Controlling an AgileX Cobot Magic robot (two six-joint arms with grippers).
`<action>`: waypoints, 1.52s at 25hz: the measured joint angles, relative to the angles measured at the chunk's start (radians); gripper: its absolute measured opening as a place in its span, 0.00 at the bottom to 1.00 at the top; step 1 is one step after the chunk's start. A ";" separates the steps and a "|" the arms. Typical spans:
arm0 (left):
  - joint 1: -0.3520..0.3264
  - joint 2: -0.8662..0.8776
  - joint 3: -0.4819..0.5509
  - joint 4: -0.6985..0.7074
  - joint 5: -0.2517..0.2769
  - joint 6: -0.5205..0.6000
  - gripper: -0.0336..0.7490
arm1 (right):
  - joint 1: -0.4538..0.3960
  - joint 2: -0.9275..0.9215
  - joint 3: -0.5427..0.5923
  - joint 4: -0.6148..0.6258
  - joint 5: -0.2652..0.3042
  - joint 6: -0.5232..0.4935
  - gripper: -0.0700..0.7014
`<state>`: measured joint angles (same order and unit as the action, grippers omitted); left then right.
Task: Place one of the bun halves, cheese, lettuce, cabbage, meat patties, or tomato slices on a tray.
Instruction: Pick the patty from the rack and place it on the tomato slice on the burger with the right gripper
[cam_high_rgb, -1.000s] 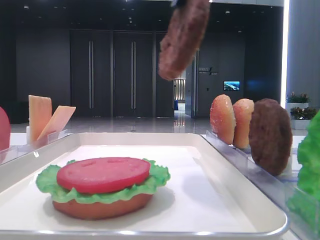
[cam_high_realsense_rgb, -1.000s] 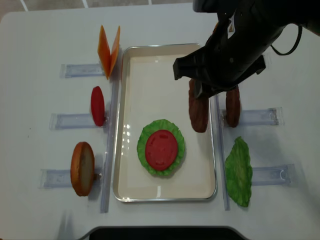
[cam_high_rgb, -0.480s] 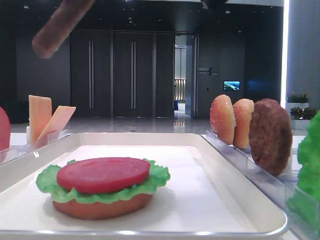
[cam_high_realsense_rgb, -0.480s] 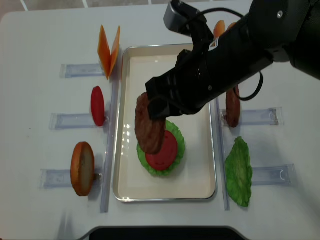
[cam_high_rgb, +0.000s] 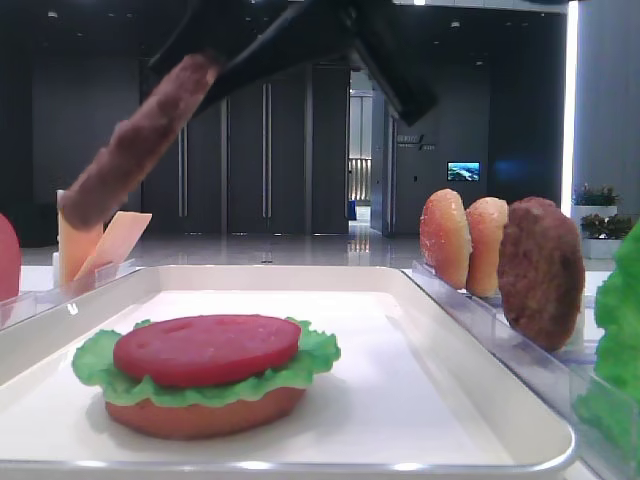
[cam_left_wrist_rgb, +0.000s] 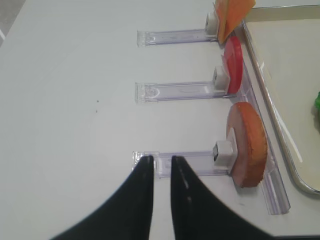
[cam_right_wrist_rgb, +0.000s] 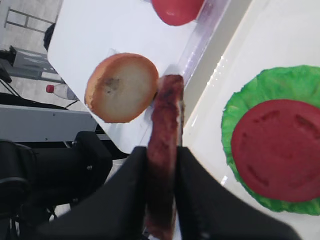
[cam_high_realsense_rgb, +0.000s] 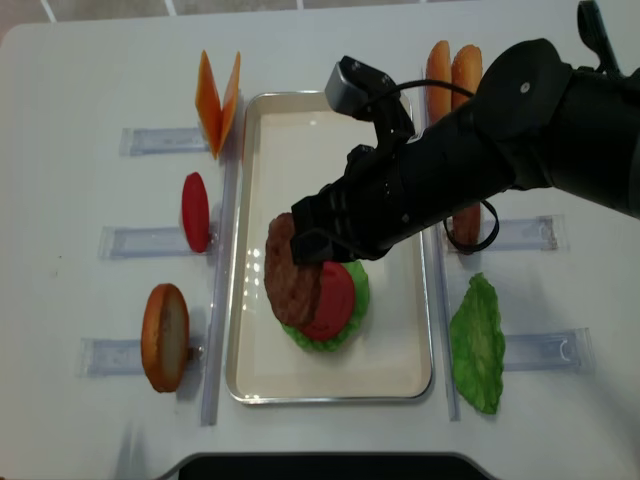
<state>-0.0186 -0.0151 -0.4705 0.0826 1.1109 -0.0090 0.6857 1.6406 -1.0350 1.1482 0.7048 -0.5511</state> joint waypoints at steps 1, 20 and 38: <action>0.000 0.000 0.000 0.000 0.000 0.000 0.16 | -0.002 0.012 0.001 0.001 -0.001 -0.001 0.25; 0.000 0.000 0.000 0.000 0.000 0.000 0.16 | -0.048 0.150 0.041 0.128 0.018 -0.131 0.25; 0.000 0.000 0.000 0.000 0.000 0.000 0.16 | -0.048 0.159 0.041 0.121 -0.005 -0.159 0.32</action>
<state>-0.0186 -0.0151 -0.4705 0.0826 1.1109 -0.0090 0.6375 1.8001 -0.9945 1.2691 0.6996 -0.7101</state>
